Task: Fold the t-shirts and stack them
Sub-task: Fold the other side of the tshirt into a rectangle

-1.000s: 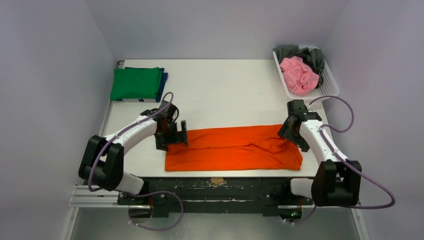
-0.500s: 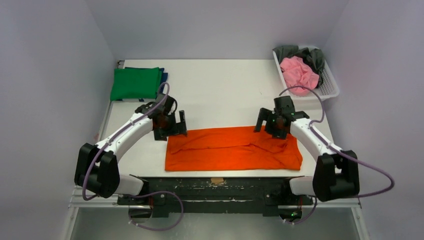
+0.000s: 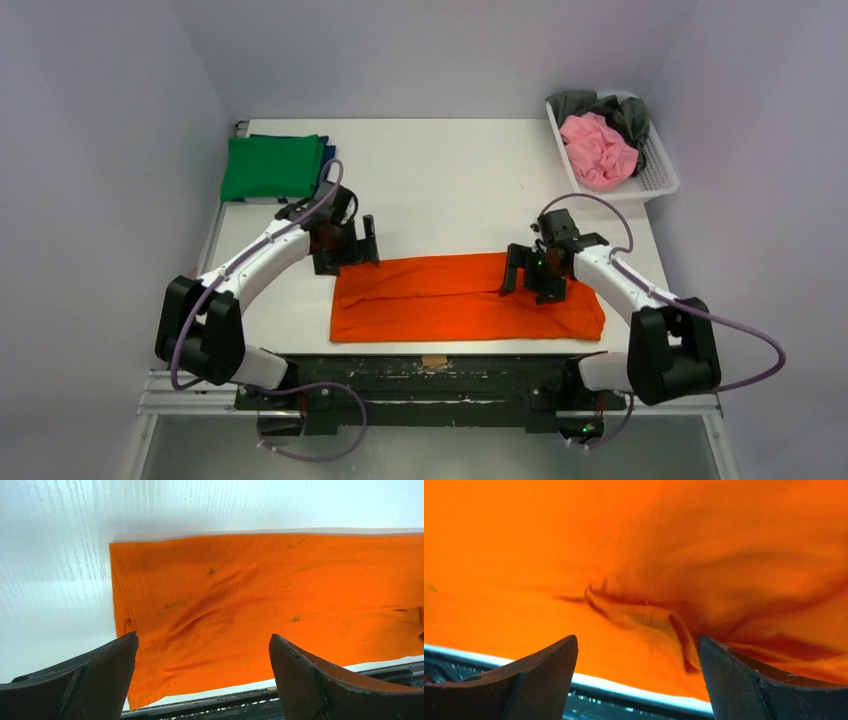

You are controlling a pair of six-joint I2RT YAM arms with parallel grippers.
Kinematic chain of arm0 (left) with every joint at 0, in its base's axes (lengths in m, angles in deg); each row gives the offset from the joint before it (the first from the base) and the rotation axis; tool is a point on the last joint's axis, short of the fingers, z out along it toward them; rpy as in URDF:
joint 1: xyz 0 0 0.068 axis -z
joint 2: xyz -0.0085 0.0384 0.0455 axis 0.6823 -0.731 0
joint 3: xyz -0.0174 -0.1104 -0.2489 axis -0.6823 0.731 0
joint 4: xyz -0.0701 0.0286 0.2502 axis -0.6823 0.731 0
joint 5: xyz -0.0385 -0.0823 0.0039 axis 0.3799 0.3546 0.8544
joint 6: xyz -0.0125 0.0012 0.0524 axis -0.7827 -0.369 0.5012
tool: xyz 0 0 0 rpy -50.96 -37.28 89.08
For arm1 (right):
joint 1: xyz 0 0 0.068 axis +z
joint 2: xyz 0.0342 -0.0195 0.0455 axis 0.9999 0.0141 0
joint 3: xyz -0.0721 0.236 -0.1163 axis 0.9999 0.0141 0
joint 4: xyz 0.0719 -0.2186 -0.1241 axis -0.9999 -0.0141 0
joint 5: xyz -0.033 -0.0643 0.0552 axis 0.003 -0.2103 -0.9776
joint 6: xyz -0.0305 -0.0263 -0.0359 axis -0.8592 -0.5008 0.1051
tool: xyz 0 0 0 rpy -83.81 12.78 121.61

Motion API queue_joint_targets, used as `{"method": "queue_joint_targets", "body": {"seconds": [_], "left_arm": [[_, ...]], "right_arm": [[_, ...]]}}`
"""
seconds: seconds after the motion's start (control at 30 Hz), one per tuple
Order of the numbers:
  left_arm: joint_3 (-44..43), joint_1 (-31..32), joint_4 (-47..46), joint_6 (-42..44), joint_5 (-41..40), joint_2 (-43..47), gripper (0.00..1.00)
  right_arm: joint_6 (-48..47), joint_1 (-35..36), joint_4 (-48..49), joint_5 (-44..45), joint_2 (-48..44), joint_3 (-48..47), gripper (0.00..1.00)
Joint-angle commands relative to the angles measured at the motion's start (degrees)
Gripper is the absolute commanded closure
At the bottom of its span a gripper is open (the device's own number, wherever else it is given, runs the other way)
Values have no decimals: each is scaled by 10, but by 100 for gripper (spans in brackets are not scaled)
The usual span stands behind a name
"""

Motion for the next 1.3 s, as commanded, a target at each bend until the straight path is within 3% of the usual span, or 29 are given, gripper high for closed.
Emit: {"method": "queue_joint_targets", "body": {"seconds": [0.0, 0.2, 0.43, 0.53, 0.67, 0.77, 1.0, 1.27], "left_arm": [[-41, 0, 6, 13, -11, -3, 0], [-68, -1, 23, 21, -20, -25, 0], [-74, 0, 0, 23, 9, -44, 0], [-68, 0, -17, 24, 49, -49, 0], [-34, 0, -42, 25, 96, -50, 0], [-9, 0, -47, 24, 119, -54, 0], [15, 0, -49, 19, 101, -60, 0], [7, 1, -28, 29, 77, -70, 0]], "right_arm": [[35, 60, -97, -64, -82, 36, 12], [79, 126, -129, -114, -167, 72, 12], [73, 124, -113, 54, -158, -52, 8], [100, 96, -109, 139, -122, -72, 3], [117, 7, -37, 115, -66, -44, 4], [112, -7, -8, 117, -19, -46, 5], [108, -8, -63, 152, 32, -31, 5], [181, -7, -211, 200, -46, -1, 5]]}}
